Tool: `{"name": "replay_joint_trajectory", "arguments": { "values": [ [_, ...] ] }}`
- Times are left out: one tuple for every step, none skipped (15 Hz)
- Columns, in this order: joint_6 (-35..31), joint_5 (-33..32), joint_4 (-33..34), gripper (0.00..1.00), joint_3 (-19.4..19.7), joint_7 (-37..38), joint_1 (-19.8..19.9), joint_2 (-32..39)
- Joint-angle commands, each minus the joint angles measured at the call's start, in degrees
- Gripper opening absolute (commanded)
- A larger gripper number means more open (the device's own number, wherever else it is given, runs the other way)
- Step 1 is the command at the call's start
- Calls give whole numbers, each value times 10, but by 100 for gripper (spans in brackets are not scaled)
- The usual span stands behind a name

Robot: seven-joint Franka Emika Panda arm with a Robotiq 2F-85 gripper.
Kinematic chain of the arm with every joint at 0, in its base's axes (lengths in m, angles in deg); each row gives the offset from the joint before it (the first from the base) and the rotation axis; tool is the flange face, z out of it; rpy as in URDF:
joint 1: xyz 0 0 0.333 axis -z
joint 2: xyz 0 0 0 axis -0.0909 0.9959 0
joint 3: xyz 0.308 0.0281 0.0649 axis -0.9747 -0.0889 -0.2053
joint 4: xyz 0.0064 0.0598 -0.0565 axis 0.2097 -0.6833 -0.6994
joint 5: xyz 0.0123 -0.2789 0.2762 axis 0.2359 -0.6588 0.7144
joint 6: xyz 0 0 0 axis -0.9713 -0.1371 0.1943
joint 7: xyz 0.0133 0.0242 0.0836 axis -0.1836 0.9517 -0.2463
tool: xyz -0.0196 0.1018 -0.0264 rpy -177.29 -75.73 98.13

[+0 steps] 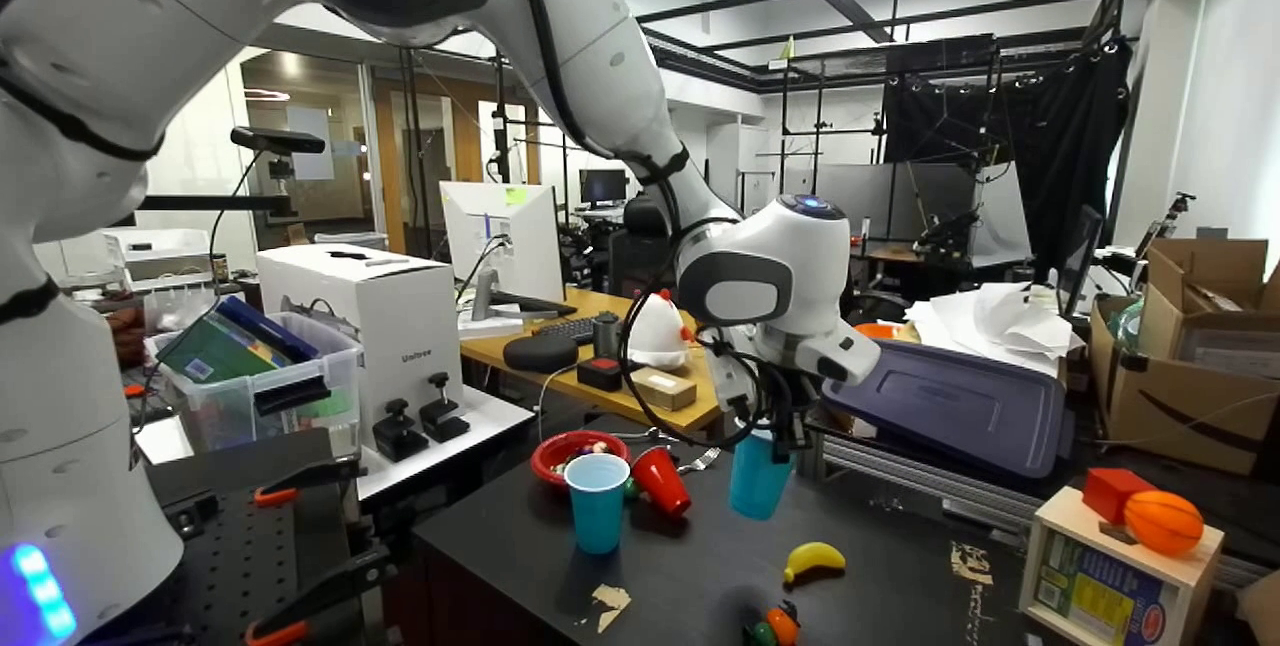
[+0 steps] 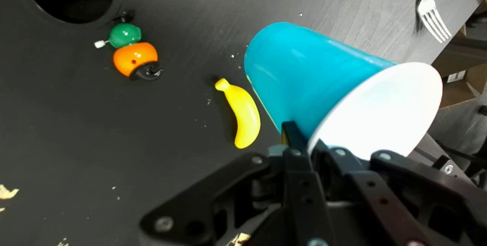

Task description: Pour the contents from the right blue cup into the bowl

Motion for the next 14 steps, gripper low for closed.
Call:
{"name": "replay_joint_trajectory", "arguments": {
  "values": [
    [6, 9, 40, 1, -4, -26, -8, 40],
    [10, 8, 48, 1, -4, -27, -10, 51],
    [8, 7, 53, 1, -5, -28, -12, 60],
    [3, 5, 57, 1, -6, -28, -16, 69],
    [-1, 3, 63, 1, -4, -27, -19, 78],
    [-6, 1, 67, 1, -3, -27, -22, 85],
    [-7, 1, 72, 1, -4, -26, -23, 91],
    [-11, 2, 75, 1, -7, -28, -23, 96],
    [-19, 3, 76, 1, -8, -28, -23, 99],
    [-31, 3, 74, 1, -9, -30, -23, 100],
    [-46, 3, 72, 1, -10, -31, -24, 100],
    [-65, 3, 65, 1, -13, -34, -22, 97],
    [-83, 3, 60, 1, -18, -41, -20, 94],
    [-103, 4, 54, 1, -25, -45, -17, 91]
  ]
}}
